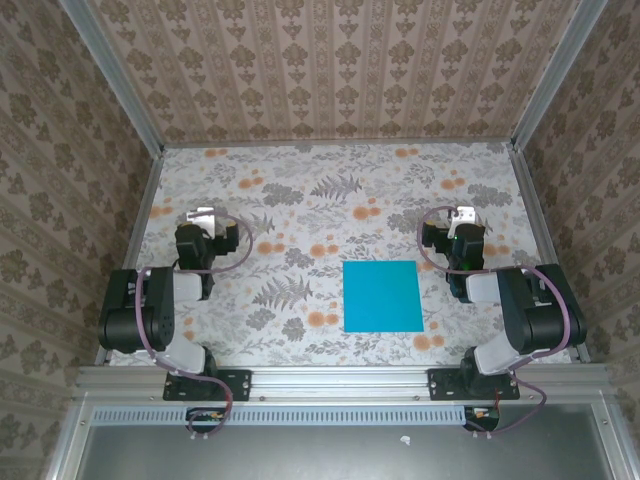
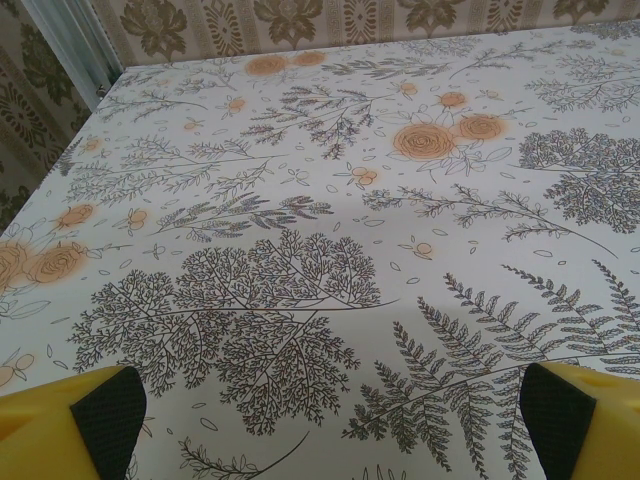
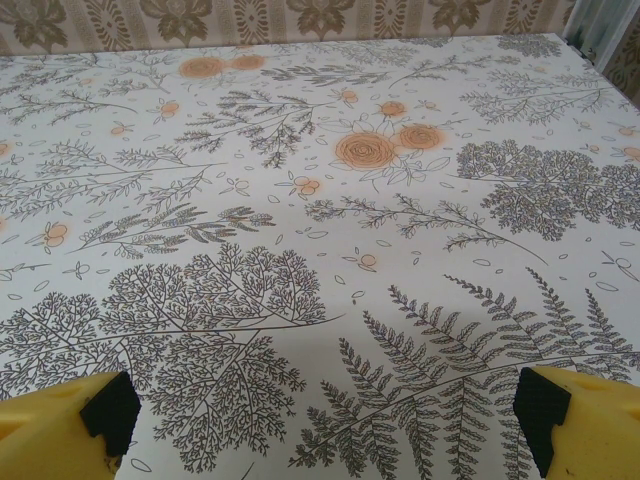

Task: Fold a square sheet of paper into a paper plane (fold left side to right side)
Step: Move the square sheet of paper to the center of the table.

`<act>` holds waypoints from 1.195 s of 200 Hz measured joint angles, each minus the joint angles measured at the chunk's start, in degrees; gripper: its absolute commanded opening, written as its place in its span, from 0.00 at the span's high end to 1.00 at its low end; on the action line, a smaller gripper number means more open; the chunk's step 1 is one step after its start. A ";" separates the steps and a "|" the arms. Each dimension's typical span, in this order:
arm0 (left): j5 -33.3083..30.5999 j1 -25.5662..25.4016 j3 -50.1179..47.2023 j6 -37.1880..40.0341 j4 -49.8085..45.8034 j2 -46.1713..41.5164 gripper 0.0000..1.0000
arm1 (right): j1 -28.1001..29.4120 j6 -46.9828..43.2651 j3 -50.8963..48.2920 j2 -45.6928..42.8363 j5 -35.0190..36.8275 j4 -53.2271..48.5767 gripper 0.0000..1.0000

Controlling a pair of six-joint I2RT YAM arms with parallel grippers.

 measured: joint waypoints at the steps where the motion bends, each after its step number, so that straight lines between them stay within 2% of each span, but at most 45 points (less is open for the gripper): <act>1: 0.00 0.00 0.00 0.00 0.00 0.00 0.00 | 0.00 0.00 0.00 0.00 0.02 0.00 0.00; 44: -0.96 0.13 -0.24 -0.04 -1.49 -2.25 0.00 | -0.63 0.02 0.46 -2.16 -1.31 -3.21 0.00; 78: -1.33 -1.03 -0.70 -0.02 -8.22 -15.19 0.00 | -0.85 1.77 2.54 -15.04 -1.25 -12.76 0.00; 99: -1.36 -4.59 3.52 0.00 -18.01 -22.91 0.00 | -0.66 5.81 6.34 -22.64 -1.25 -21.31 0.00; 116: -1.75 -10.12 10.27 0.20 -26.84 -26.01 0.00 | -0.28 10.32 9.77 -27.26 -1.27 -28.89 0.00; 141: -2.03 -21.27 19.21 0.07 -37.94 -27.21 0.01 | 0.42 16.09 11.87 -33.35 -2.36 -38.69 0.00; 178: -1.70 -39.10 22.73 -0.96 -49.83 -26.32 0.03 | 0.94 20.48 12.02 -42.18 -3.72 -52.61 0.00; 199: -0.81 -47.71 25.00 -1.84 -54.62 -20.79 0.04 | 0.94 21.40 12.76 -45.88 -4.15 -59.54 0.00; 239: -0.46 -60.70 33.42 -3.65 -58.47 -1.73 0.07 | 0.94 22.16 14.38 -48.87 -4.02 -67.30 0.00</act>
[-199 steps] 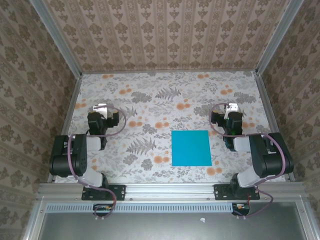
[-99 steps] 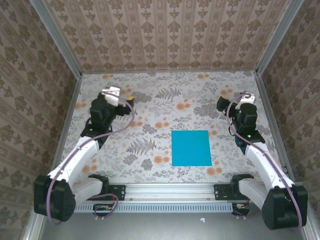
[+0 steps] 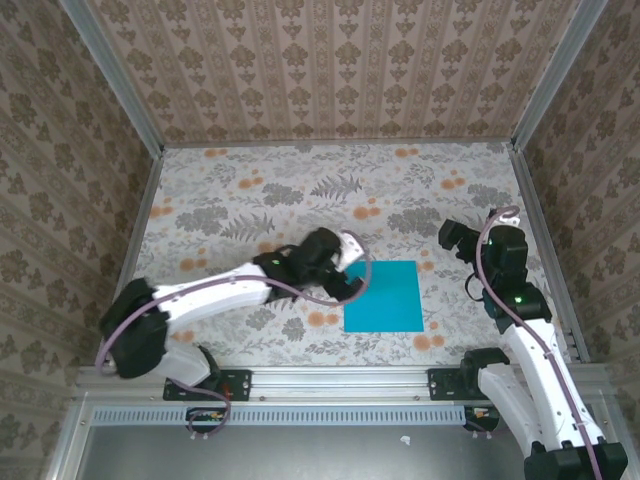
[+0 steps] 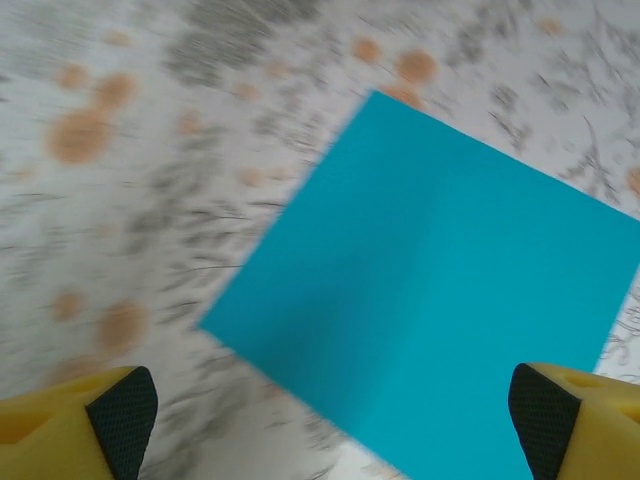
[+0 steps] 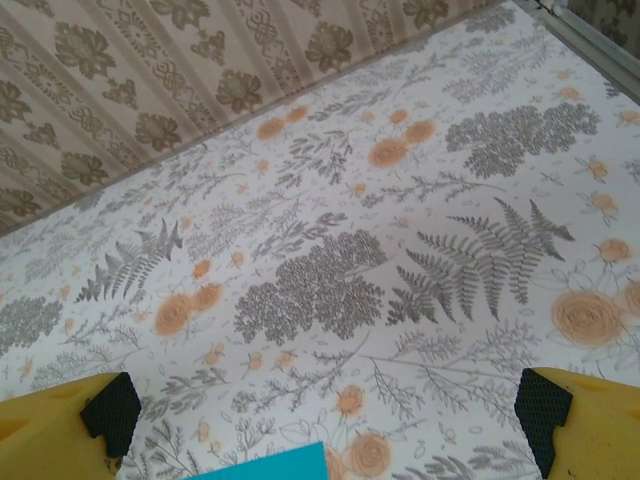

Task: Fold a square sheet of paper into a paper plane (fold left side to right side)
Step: Move the square sheet of paper to the center of the table.

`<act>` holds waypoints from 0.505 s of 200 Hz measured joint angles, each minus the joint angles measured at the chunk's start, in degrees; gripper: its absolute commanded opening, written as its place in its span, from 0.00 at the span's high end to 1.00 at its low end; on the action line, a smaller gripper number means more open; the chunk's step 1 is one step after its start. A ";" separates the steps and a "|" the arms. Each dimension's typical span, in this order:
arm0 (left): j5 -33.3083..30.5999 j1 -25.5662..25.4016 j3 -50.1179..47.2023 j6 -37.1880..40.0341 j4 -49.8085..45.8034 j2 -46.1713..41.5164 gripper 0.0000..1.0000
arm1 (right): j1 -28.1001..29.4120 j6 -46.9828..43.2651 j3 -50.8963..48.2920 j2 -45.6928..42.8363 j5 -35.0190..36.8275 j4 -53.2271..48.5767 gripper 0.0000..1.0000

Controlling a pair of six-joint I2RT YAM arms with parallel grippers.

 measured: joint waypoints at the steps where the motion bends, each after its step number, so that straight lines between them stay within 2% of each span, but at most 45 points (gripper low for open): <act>1: -0.02 -0.17 0.20 -0.04 -0.07 0.42 0.08 | 0.00 0.02 0.00 -0.02 0.00 -0.09 0.00; 21: -0.46 -3.69 6.32 -0.31 -1.75 9.94 0.08 | 0.00 0.02 0.52 -0.33 0.20 -2.05 0.00; 44: -1.07 -4.83 12.70 -0.31 -3.98 17.66 0.11 | 0.00 0.00 1.51 -0.09 0.22 -3.69 0.00; 101: -0.70 -4.81 20.26 -0.04 -11.15 25.24 0.16 | 0.00 0.24 2.78 0.17 0.70 -4.63 0.00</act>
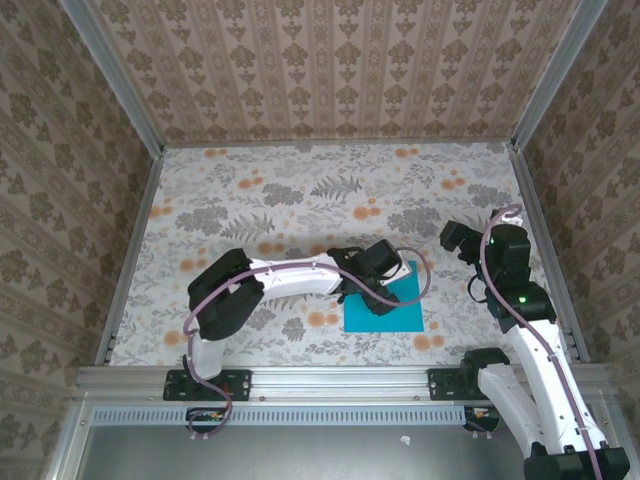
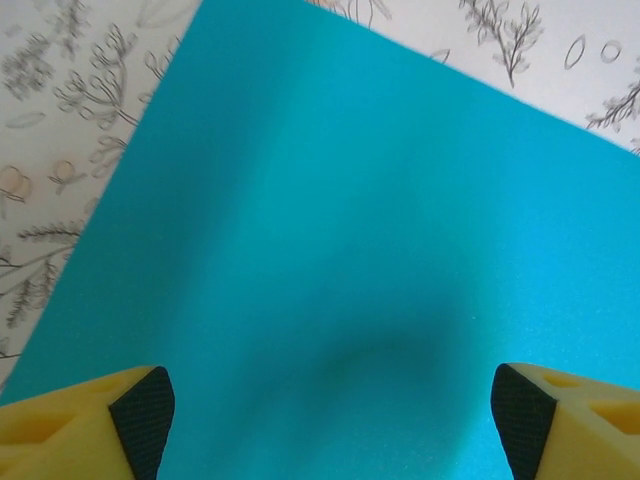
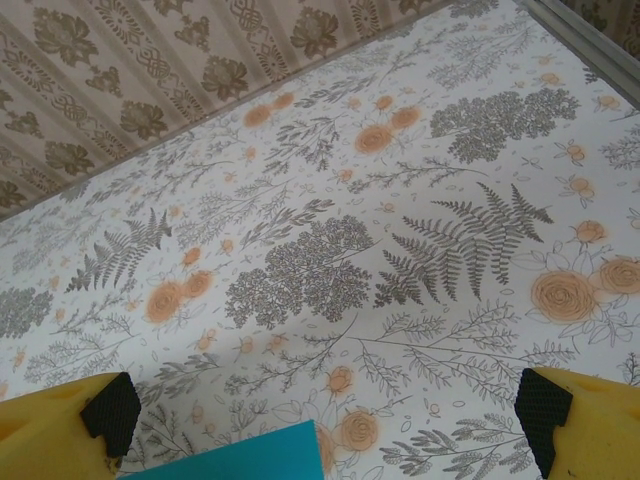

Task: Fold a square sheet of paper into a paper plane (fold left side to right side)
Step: Move the square sheet of paper to the center of the table.

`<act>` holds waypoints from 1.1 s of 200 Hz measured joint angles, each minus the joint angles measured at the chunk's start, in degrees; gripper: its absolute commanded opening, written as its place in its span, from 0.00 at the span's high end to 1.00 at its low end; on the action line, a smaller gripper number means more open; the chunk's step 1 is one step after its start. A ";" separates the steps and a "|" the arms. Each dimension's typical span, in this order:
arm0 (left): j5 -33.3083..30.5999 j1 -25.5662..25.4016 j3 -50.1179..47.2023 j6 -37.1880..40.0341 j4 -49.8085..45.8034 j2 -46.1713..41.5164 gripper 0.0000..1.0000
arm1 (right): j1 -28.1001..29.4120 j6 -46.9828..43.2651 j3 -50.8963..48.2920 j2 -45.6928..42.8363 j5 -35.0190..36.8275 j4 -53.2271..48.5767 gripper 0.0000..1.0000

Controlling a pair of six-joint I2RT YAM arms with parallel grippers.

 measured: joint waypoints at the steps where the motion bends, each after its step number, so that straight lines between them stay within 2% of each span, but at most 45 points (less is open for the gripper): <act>1: 0.04 0.00 0.00 0.00 -0.07 0.04 0.17 | 0.00 0.00 0.00 0.00 0.02 -0.02 0.00; 37: 1.40 0.66 0.57 0.85 -3.34 2.93 0.23 | 0.00 0.00 0.00 0.00 0.74 -0.44 0.00; 105: 2.71 4.70 1.70 1.38 -4.33 4.26 0.28 | 0.00 0.00 0.61 2.64 0.81 -0.50 0.00; 183: 5.73 17.03 1.73 9.03 -3.87 4.28 0.30 | 0.15 0.04 0.63 2.91 0.76 -0.59 0.00; 220: 6.78 19.23 2.36 11.89 -3.96 4.61 0.30 | 0.28 0.26 0.63 2.91 0.61 -0.59 0.00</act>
